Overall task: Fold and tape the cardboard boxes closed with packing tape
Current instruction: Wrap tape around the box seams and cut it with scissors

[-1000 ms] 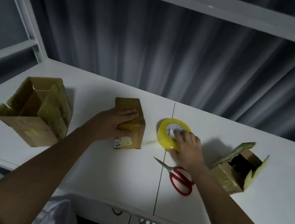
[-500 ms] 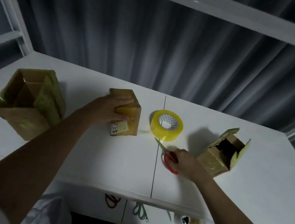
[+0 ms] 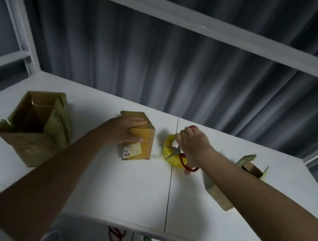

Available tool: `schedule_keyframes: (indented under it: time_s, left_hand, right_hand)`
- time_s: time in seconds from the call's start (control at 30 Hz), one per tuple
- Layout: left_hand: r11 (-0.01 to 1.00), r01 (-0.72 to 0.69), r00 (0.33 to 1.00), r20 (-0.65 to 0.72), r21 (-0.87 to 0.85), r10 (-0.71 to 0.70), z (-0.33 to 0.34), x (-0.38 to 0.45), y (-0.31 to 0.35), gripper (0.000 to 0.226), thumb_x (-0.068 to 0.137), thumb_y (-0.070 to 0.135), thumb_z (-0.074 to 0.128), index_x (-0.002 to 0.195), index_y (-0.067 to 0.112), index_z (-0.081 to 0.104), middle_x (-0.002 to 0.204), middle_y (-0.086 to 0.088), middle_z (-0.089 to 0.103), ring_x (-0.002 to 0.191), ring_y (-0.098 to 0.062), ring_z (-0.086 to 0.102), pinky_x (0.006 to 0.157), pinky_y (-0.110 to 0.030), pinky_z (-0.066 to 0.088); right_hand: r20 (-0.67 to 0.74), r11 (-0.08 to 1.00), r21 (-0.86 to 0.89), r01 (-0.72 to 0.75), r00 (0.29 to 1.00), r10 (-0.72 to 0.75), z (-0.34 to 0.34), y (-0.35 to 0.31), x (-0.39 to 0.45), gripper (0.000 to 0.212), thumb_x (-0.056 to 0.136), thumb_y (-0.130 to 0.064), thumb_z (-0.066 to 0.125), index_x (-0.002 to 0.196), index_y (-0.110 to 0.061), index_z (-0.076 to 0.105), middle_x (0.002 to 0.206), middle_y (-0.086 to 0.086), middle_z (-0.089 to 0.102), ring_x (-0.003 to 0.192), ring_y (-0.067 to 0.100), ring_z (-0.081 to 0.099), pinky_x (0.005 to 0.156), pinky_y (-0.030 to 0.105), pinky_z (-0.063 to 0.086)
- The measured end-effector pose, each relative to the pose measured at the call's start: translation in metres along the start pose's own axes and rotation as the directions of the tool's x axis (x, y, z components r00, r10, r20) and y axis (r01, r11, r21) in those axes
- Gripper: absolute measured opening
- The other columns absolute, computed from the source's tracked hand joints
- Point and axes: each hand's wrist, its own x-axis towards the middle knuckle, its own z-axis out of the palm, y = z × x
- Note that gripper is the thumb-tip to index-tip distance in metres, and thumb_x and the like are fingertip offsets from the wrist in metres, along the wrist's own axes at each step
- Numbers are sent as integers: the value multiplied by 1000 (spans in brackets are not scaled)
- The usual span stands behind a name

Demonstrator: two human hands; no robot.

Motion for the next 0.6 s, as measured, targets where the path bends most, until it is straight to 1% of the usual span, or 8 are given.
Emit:
schedule_keyframes:
  time_s: [0.07, 0.17, 0.23, 0.33, 0.4, 0.47, 0.53, 0.6]
  left_hand:
    - [1000, -9, 1000, -9, -10, 9, 0, 1, -1, 78, 76, 59, 64, 143, 33, 35, 150, 19, 29, 135, -8, 34, 102, -24, 29]
    - [999, -4, 1000, -15, -32, 3, 0, 1, -3, 80, 73, 62, 63, 143, 35, 36, 150, 20, 29, 135, -7, 34, 102, -24, 30]
    - [999, -4, 1000, -14, -34, 4, -2, 1, -3, 73, 80, 54, 66, 143, 34, 35, 150, 19, 29, 134, -9, 35, 102, -26, 31]
    - [999, -1, 1000, 2, -43, 1, -4, 3, -5, 71, 82, 50, 65, 144, 34, 34, 151, 18, 28, 132, -11, 38, 103, -28, 34]
    - [998, 26, 1000, 14, -65, -25, -7, 3, -7, 71, 82, 51, 65, 144, 35, 33, 151, 17, 29, 131, -14, 40, 105, -33, 37]
    - [996, 47, 999, 3, -79, -47, -13, 2, -11, 71, 81, 52, 64, 143, 34, 34, 148, 12, 34, 129, -18, 43, 102, -38, 41]
    - [987, 60, 997, -35, -146, -66, -19, -3, -13, 68, 81, 54, 64, 140, 33, 39, 140, 7, 45, 120, -19, 50, 97, -39, 46]
    - [957, 92, 991, -73, -275, -116, -24, -8, -14, 71, 74, 64, 60, 136, 33, 44, 129, 5, 53, 111, -19, 56, 94, -39, 49]
  right_hand:
    - [42, 996, -73, 47, 998, -44, -5, -12, 13, 100, 66, -60, 76, 138, -8, 30, 130, 4, 44, 121, 23, 40, 102, 30, 28]
    - [119, 989, -120, 82, 991, -67, -1, -36, 34, 98, 74, -56, 73, 144, -8, 25, 136, 3, 42, 123, 23, 39, 101, 31, 29]
    - [143, 995, -75, 66, 988, -55, -1, -40, 41, 82, 82, -46, 69, 143, -9, 30, 136, 6, 45, 124, 25, 43, 98, 33, 34]
    - [134, 999, 1, 50, 990, -50, 4, -41, 33, 36, 93, -12, 53, 129, -6, 50, 126, 9, 57, 115, 31, 56, 81, 33, 46]
    - [156, 994, 105, 7, 987, -23, 14, -48, 20, 30, 92, -1, 49, 120, -6, 58, 120, 10, 62, 109, 32, 60, 78, 33, 47]
    - [185, 958, 268, -101, 981, 51, 31, -57, 7, 28, 91, 1, 46, 113, -6, 61, 113, 10, 65, 104, 31, 62, 75, 31, 45]
    - [193, 920, 350, -174, 975, 111, 46, -68, -8, 19, 86, -4, 56, 103, -2, 65, 102, 15, 66, 98, 29, 62, 68, 28, 43]
    - [154, 918, 375, -127, 985, 73, 53, -79, -21, 25, 52, -12, 85, 70, -1, 70, 70, 16, 64, 70, 31, 63, 49, 27, 44]
